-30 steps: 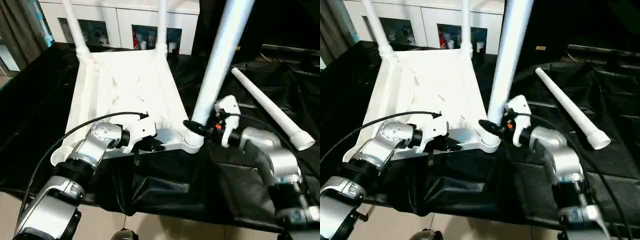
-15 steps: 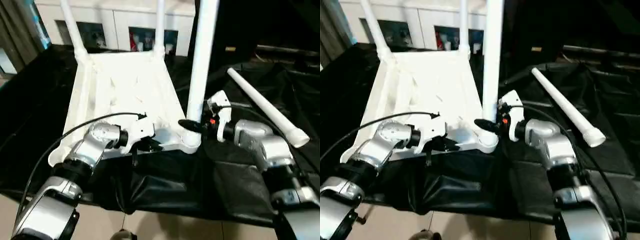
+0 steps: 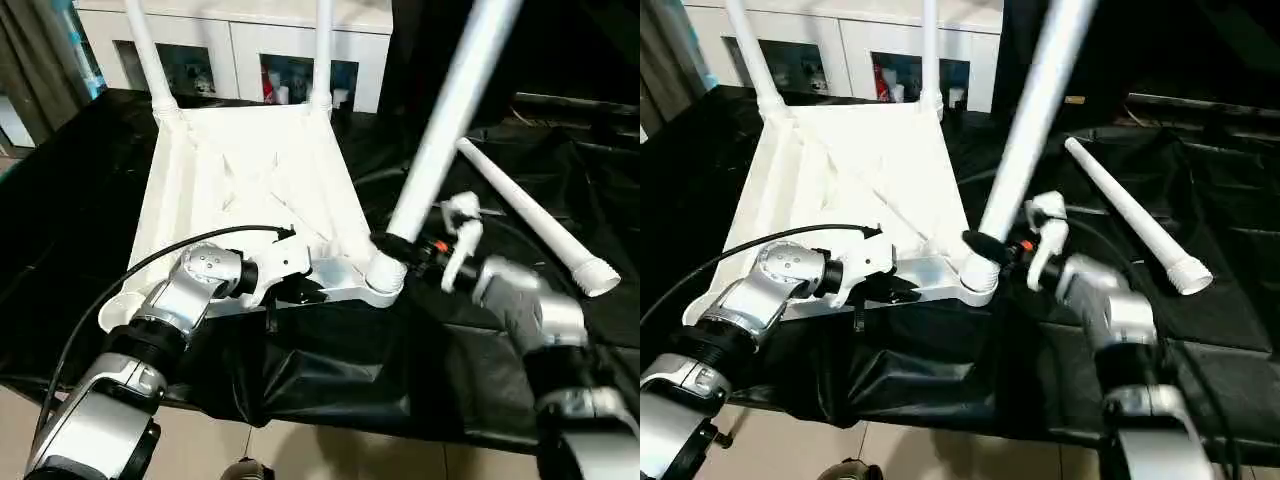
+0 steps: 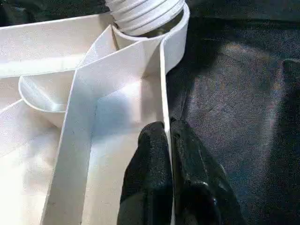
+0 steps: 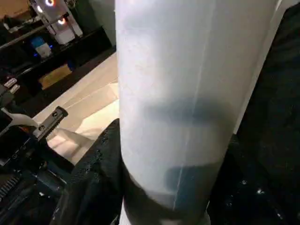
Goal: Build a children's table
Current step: Insert table leg to table base
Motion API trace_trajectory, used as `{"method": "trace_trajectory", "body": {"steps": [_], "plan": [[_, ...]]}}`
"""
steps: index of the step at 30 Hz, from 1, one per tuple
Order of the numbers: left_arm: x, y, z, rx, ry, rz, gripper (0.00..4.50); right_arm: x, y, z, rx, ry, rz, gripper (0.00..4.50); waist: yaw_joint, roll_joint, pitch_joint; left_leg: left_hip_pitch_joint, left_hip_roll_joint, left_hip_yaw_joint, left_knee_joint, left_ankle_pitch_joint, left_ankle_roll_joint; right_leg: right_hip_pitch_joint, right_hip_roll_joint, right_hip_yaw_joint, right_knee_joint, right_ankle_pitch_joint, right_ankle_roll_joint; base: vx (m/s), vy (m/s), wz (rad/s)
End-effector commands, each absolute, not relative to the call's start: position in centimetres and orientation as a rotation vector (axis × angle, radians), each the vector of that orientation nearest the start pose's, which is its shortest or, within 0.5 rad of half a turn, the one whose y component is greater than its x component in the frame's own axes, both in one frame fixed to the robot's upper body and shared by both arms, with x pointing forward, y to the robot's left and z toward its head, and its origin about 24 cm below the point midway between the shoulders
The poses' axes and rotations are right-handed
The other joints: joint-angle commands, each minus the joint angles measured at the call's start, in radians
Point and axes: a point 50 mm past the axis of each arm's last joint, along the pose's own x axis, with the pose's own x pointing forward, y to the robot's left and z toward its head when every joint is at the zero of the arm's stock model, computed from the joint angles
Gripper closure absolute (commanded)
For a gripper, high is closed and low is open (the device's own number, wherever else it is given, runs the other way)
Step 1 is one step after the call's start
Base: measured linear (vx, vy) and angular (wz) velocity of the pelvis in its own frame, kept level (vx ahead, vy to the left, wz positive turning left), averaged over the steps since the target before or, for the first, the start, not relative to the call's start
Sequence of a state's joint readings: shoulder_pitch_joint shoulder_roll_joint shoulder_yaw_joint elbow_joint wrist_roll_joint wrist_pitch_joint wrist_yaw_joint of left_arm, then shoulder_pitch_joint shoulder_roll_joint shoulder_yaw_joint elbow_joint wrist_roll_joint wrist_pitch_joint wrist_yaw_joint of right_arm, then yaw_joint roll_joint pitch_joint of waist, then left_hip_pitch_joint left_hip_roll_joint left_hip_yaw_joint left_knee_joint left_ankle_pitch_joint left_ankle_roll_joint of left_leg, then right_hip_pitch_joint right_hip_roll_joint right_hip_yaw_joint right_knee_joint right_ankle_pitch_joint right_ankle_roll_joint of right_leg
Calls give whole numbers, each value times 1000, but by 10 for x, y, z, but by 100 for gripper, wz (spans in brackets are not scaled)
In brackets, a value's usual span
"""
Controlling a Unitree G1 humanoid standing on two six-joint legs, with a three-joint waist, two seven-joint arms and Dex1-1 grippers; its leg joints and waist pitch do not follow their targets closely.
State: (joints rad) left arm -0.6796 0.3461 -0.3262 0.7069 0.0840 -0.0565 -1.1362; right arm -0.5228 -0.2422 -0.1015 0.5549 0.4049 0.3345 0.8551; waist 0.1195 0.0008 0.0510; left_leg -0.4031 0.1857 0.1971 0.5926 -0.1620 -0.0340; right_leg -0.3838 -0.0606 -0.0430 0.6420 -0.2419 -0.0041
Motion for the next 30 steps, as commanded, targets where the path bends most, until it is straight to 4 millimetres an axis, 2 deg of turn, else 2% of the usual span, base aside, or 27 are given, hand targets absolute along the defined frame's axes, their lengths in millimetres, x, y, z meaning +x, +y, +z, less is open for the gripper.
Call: {"method": "trace_trajectory", "body": {"steps": [1,4,9,15,16,19,22,24,25,30], "plan": [[335,116,72,590,297,-1343,450,321,-164,44,329,237,742,262,6,8,-77,33,56,-27,-55,-112,41,41,-93,38,-57,164,-268,0,0,0],[336,116,73,593,292,-1334,450,313,-156,39,223,167,758,262,4,6,-75,34,57,-28,-57,-122,40,40,-95,38,-59,160,-260,0,0,0],[337,115,73,593,287,-1328,450,305,-145,37,160,117,805,262,-1,7,-71,37,57,-29,-62,-164,28,40,-94,40,-67,92,-256,0,0,0],[338,115,73,593,287,-1326,450,308,-136,44,78,97,850,262,-3,7,-70,35,56,-29,-62,-153,38,41,-92,41,-65,114,-258,0,0,0],[337,115,73,591,287,-1328,450,309,-135,46,76,93,861,262,-4,-3,-70,35,56,-28,-62,-158,37,42,-92,41,-67,103,-256,0,0,0],[337,116,73,587,287,-1335,450,314,-132,60,203,58,869,262,-2,3,-70,35,56,-28,-61,-150,49,41,-92,42,-66,95,-257,0,0,0],[337,116,73,585,286,-1334,450,318,-137,65,285,37,825,262,-1,3,-72,34,57,-28,-60,-137,55,40,-93,41,-62,114,-262,0,0,0],[337,116,73,585,287,-1333,450,320,-143,64,342,33,785,262,-2,2,-71,34,57,-28,-60,-138,57,39,-93,41,-62,112,-264,0,0,0],[337,117,73,585,287,-1330,450,319,-149,61,384,35,752,262,0,6,-72,35,57,-28,-60,-137,53,38,-93,40,-62,109,-265,0,0,0],[338,118,74,588,287,-1321,450,312,-159,51,382,52,711,262,7,9,-73,35,57,-28,-59,-133,43,38,-94,40,-62,128,-258,0,0,0]]}}
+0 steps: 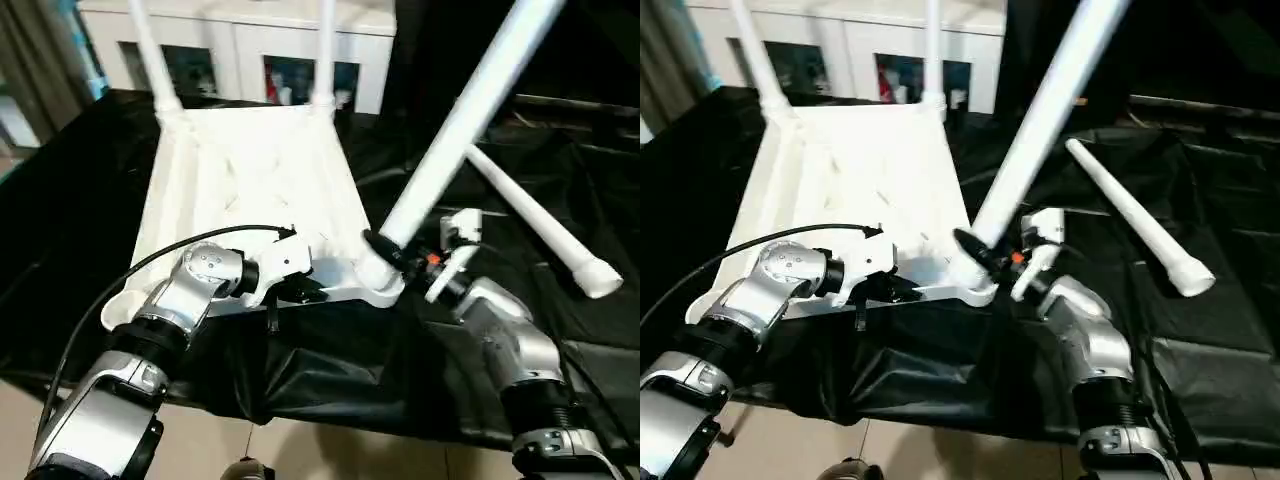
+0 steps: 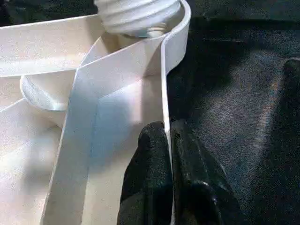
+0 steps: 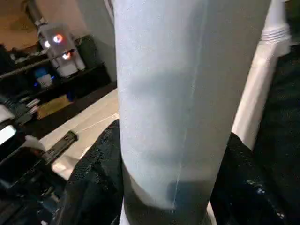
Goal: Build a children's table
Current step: Insert table leg to table base
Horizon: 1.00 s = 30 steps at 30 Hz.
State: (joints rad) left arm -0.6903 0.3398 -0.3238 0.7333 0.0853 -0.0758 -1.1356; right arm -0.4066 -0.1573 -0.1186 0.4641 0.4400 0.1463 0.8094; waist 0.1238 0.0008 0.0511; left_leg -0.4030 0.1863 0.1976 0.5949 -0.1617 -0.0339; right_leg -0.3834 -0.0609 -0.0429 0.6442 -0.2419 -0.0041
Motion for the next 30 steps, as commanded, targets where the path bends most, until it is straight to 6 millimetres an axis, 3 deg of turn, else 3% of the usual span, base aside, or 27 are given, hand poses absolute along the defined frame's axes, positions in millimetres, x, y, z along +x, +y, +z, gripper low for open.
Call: {"method": "trace_trajectory", "body": {"steps": [1,3,6,7,8,10,16,17,22,30], "plan": [[339,118,74,590,288,-1318,450,308,-162,47,362,58,699,262,2,9,-72,34,55,-29,-63,-144,39,39,-94,40,-66,122,-253,0,0,0],[339,119,74,590,288,-1318,450,304,-164,43,336,62,683,262,2,9,-71,34,56,-29,-65,-169,29,39,-96,41,-70,92,-249,0,0,0],[339,118,74,592,288,-1319,450,299,-165,37,248,66,674,262,2,17,-71,36,56,-31,-65,-176,17,37,-94,41,-70,79,-246,0,0,0],[339,118,74,593,288,-1321,450,298,-164,36,216,64,677,262,0,14,-72,36,56,-31,-65,-176,14,37,-94,41,-70,93,-245,0,0,0],[340,117,74,593,288,-1322,450,297,-163,35,201,62,683,262,1,22,-71,36,56,-32,-65,-178,13,36,-93,41,-69,97,-246,0,0,0],[340,117,74,596,287,-1324,450,295,-159,35,133,51,703,262,0,17,-70,36,55,-31,-66,-185,12,38,-93,41,-70,104,-245,0,0,0],[340,117,74,601,286,-1326,450,291,-150,37,0,53,795,262,0,19,-70,36,55,-33,-67,-195,12,40,-91,41,-71,102,-243,0,0,0],[340,117,74,601,286,-1327,450,290,-147,37,-18,64,825,262,-1,13,-70,36,55,-32,-67,-187,19,41,-90,42,-71,114,-244,0,0,0],[339,117,74,590,287,-1342,450,291,-135,35,-19,141,948,262,1,11,-69,34,54,-31,-63,-172,42,42,-90,42,-70,111,-250,0,0,0],[335,114,76,556,274,-1397,450,304,-136,45,124,186,1007,262,3,8,-71,34,57,-29,-61,-161,45,40,-91,40,-66,103,-264,0,0,0]]}}
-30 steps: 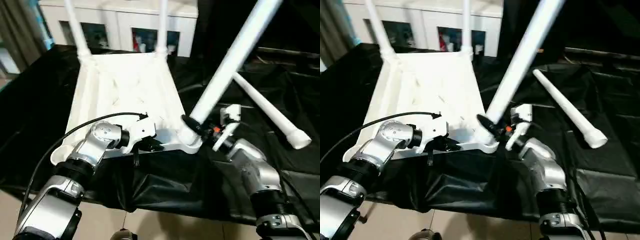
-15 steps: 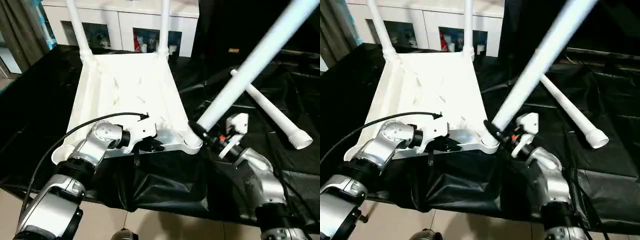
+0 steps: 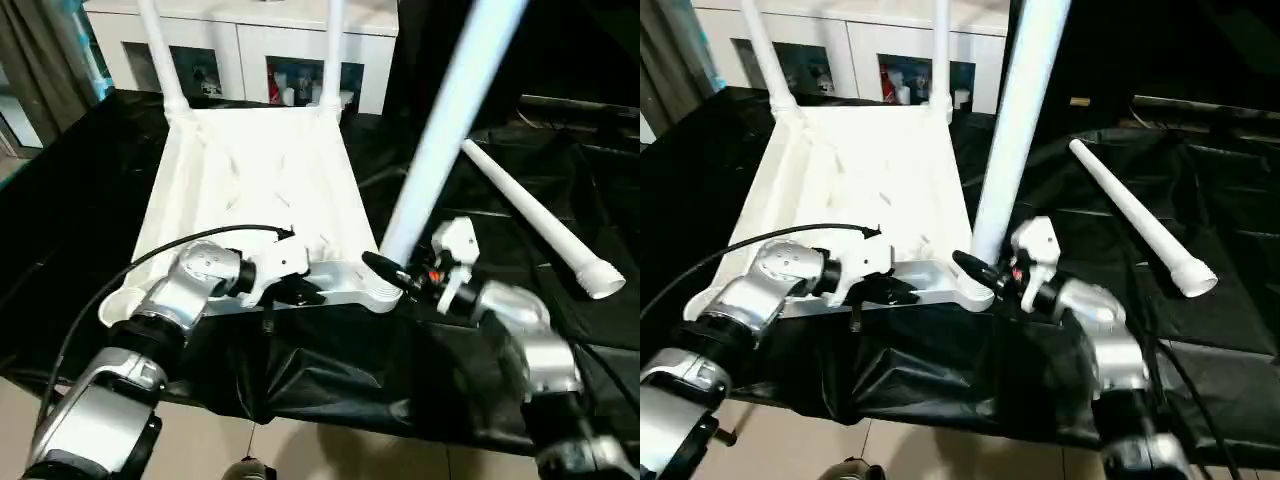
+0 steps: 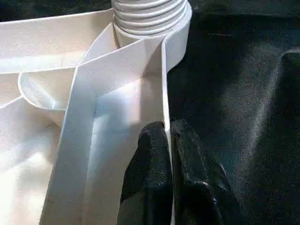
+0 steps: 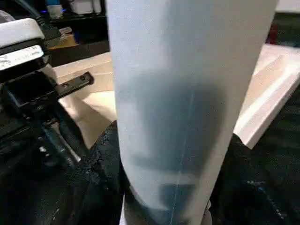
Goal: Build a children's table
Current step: Insert table leg to table base
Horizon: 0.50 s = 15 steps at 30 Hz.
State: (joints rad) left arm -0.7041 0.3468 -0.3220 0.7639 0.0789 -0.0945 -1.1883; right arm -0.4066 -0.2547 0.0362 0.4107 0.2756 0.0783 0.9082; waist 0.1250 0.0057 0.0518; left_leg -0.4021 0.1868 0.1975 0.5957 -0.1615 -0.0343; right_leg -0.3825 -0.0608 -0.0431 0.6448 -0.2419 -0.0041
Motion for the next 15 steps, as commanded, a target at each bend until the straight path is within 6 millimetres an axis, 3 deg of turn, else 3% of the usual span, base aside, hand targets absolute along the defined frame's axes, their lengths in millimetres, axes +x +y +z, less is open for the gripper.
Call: {"method": "trace_trajectory", "body": {"steps": [1,9,15], "plan": [[334,113,76,555,273,-1406,450,306,-141,45,135,207,1030,262,2,2,-72,33,56,-28,-62,-159,47,40,-92,40,-67,103,-264,0,0,0],[335,114,77,581,279,-1419,450,300,-148,39,29,276,1149,262,8,-6,-72,30,55,-26,-56,-125,72,40,-92,38,-65,112,-262,0,0,0],[334,115,77,595,272,-1443,450,298,-148,34,-5,295,1192,262,16,-8,-71,32,57,-26,-58,-146,59,36,-94,40,-69,56,-257,0,0,0]]}}
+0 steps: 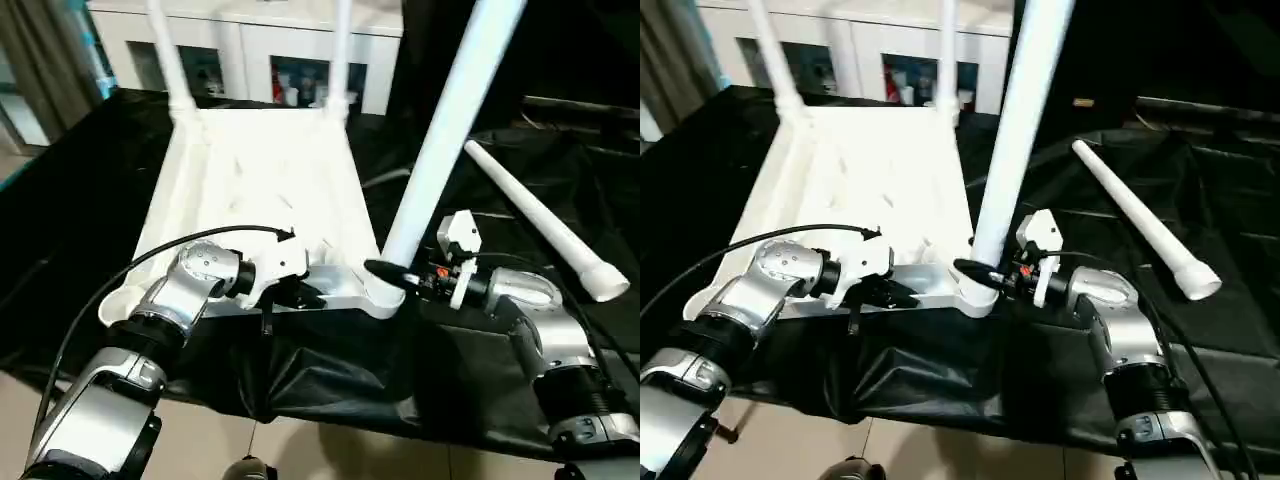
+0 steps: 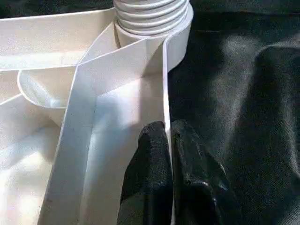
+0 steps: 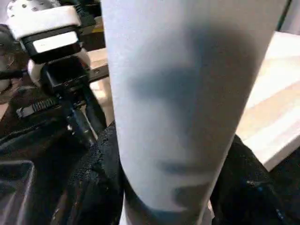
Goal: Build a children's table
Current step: Insert table leg to table base
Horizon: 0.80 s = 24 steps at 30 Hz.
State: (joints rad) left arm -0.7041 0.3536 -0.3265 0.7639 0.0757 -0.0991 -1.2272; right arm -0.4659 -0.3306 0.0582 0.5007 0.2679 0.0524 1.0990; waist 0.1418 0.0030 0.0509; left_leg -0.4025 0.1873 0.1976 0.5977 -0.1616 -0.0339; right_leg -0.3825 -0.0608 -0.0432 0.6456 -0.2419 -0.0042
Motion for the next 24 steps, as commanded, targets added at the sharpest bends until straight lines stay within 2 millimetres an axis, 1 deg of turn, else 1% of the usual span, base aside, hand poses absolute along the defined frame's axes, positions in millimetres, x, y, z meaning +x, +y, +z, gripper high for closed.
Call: {"method": "trace_trajectory", "body": {"steps": [1,5,9,10,11,12,13,14,15,17,18,19,20,21,22,23,24], "plan": [[333,115,78,597,270,-1449,450,297,-148,33,-5,300,1198,262,0,-4,-70,32,57,-26,-61,-150,58,35,-94,40,-70,50,-256,0,0,0],[333,115,79,601,270,-1464,450,296,-149,31,-17,308,1207,262,-1,-6,-71,33,57,-26,-60,-140,62,35,-92,38,-67,75,-258,0,0,0],[337,114,81,597,265,-1434,450,302,-150,30,-9,286,1130,262,-1,-4,-70,33,57,-26,-61,-155,55,34,-95,40,-70,54,-259,0,0,0],[339,113,82,588,262,-1409,450,307,-152,29,0,271,1047,262,-3,-4,-69,34,58,-26,-63,-165,50,32,-94,40,-72,39,-259,0,0,0],[340,113,83,585,262,-1400,450,310,-153,28,3,269,1010,262,-5,-4,-66,35,58,-27,-66,-187,38,31,-95,40,-75,5,-259,0,0,0],[340,113,83,583,261,-1396,450,311,-153,28,4,269,996,262,-7,-4,-66,34,57,-28,-68,-193,31,33,-96,40,-76,-12,-258,0,0,0],[343,112,84,575,264,-1371,450,315,-154,26,13,263,926,262,-13,-3,-65,33,58,-30,-73,-214,11,34,-97,39,-80,-57,-248,0,0,0],[344,112,84,573,265,-1361,450,316,-155,26,16,260,905,262,-15,-3,-64,34,57,-30,-74,-222,4,33,-96,39,-81,-71,-245,0,0,0],[347,111,85,568,271,-1329,450,320,-155,24,13,266,845,262,-18,-3,-64,37,58,-31,-76,-235,-6,32,-98,40,-83,-85,-242,0,0,0],[352,110,88,560,276,-1282,450,324,-155,21,11,272,767,262,-28,-4,-63,39,56,-31,-77,-250,-17,30,-97,41,-85,-99,-243,0,0,0],[352,110,88,558,276,-1278,450,325,-154,21,14,273,755,262,-32,-4,-62,39,55,-31,-77,-252,-18,30,-98,42,-88,-106,-243,0,0,0],[357,108,92,545,280,-1243,450,330,-153,19,41,283,671,262,-32,-6,-61,38,55,-31,-77,-250,-17,31,-99,42,-89,-110,-241,0,0,0],[359,107,93,544,284,-1224,450,333,-151,19,52,287,626,262,-37,-9,-61,34,53,-31,-77,-242,-16,32,-100,43,-88,-114,-243,0,0,0],[361,106,95,544,287,-1211,450,336,-150,18,58,290,599,262,-38,-6,-63,35,52,-32,-77,-237,-17,33,-99,42,-90,-120,-239,0,0,0],[365,104,96,552,303,-1168,450,339,-146,18,54,296,555,262,-41,-7,-65,35,53,-31,-76,-228,-19,33,-99,42,-86,-105,-241,0,0,0],[367,104,96,558,314,-1138,450,342,-144,17,50,301,527,262,-44,-7,-63,33,52,-32,-77,-224,-20,34,-97,40,-86,-96,-243,0,0,0],[372,102,97,558,331,-1085,450,345,-140,17,58,310,478,262,-46,-7,-62,34,51,-30,-77,-223,-18,32,-96,41,-87,-91,-243,0,0,0]]}}
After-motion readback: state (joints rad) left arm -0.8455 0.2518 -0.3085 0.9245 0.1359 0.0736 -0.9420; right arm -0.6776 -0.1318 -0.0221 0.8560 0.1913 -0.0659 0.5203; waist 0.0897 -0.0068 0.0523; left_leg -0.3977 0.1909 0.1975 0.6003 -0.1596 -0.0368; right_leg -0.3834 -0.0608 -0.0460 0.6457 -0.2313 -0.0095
